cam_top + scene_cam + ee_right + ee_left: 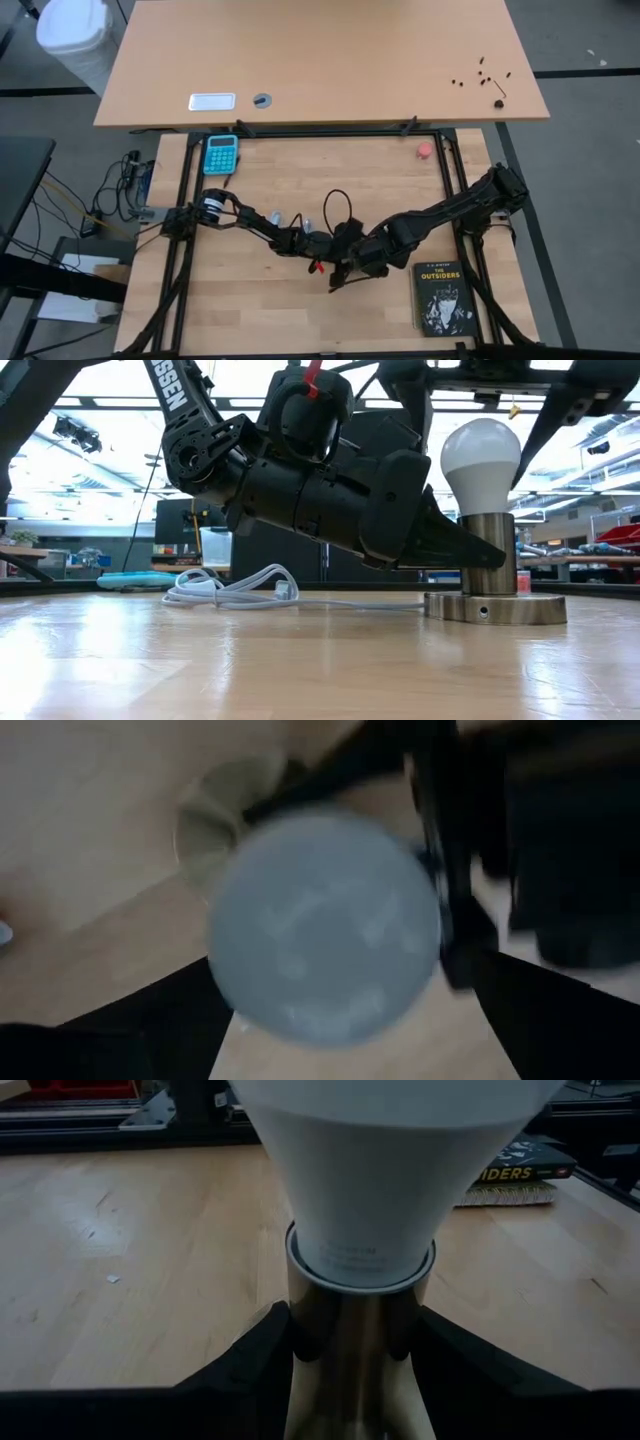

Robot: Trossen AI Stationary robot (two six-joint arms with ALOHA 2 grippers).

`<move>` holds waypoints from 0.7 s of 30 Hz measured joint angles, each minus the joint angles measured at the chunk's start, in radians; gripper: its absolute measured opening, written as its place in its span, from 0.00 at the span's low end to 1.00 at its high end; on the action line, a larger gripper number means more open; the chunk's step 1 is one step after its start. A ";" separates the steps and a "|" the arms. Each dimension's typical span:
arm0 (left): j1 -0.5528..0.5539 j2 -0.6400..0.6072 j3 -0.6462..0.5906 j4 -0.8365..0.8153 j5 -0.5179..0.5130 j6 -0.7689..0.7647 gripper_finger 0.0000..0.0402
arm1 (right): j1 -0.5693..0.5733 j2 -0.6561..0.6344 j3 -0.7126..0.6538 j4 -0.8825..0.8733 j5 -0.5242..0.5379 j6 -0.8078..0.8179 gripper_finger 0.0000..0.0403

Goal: Screw lightbulb
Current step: Remove the lightbulb from the lamp

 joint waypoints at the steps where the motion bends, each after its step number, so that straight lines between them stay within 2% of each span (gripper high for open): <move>1: 0.000 0.000 0.001 0.000 0.000 0.000 0.44 | 0.002 0.000 0.005 -0.030 0.029 0.026 0.99; 4: 0.000 0.000 0.001 0.000 0.000 0.000 0.44 | 0.010 0.000 0.019 -0.118 0.082 0.152 0.98; 12: 0.000 0.000 0.001 0.000 -0.002 -0.002 0.44 | 0.018 -0.008 0.018 -0.303 0.068 0.544 0.97; 18: 0.000 0.000 0.001 0.000 -0.004 -0.008 0.44 | 0.084 -0.050 0.017 -0.355 0.079 0.757 0.96; 21: 0.000 0.000 0.001 0.000 -0.004 -0.019 0.44 | 0.132 -0.097 0.017 -0.363 0.132 0.877 0.96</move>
